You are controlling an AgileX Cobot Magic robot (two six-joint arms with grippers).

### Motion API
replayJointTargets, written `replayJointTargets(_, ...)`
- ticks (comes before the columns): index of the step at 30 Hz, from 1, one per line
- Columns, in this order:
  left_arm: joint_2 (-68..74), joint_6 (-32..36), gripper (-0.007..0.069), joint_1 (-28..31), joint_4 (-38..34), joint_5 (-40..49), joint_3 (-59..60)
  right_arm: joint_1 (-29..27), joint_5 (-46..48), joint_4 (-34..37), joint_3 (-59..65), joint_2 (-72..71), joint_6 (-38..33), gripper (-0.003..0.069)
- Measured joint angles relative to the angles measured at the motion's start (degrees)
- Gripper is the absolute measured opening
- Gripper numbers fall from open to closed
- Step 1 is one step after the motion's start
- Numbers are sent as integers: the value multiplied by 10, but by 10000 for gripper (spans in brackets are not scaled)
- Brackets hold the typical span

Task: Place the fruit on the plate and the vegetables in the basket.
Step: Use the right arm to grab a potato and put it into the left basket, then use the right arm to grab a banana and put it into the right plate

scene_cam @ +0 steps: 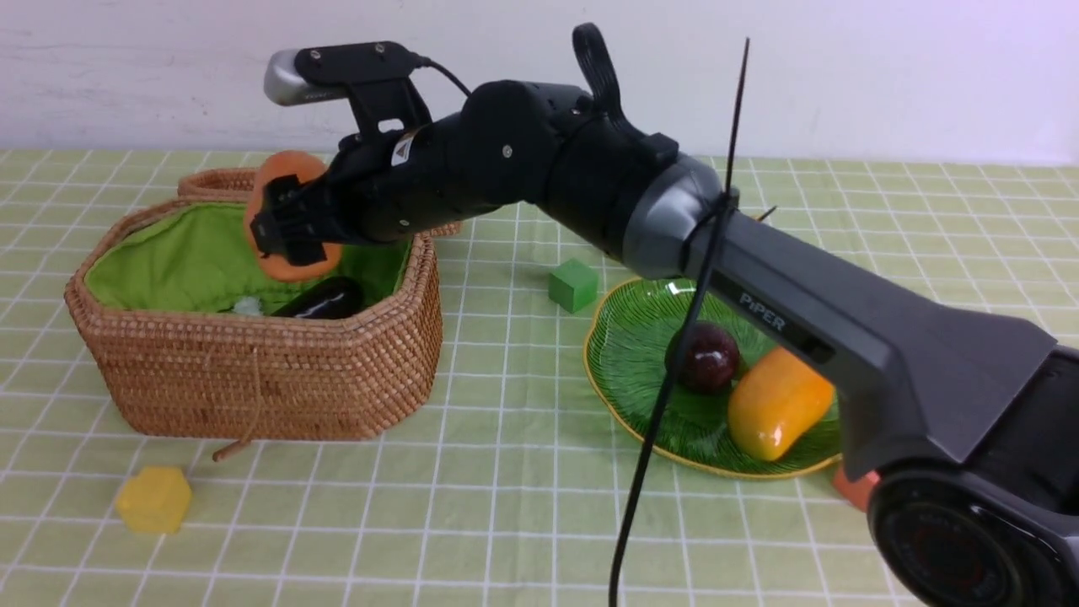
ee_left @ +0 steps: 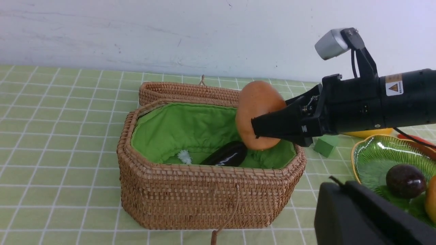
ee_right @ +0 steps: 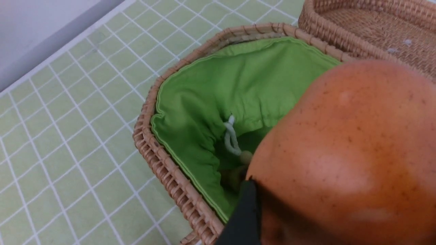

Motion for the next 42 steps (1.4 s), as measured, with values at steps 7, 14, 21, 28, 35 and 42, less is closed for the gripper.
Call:
replayJointTargets(7,0,9,-11,0,-6,9,0,0,68,-47,0,-32,3,630)
replayJointTargets(14,0,41,-10,0,-40,9,0,-1,194,-133,-1,-129,28,362)
replayJointTargets(21,0,204,-10,0,-221,8,0,-1,363,-218,-3,-213,30,18)
replayJointTargets(28,0,358,-8,0,-385,5,0,-12,369,-298,66,-275,74,-17)
replayJointTargets(35,0,458,-8,0,-477,6,0,-156,369,-307,247,-346,83,-16)
replayJointTargets(42,0,476,-8,0,-500,7,0,-349,366,-241,296,-308,62,-4)
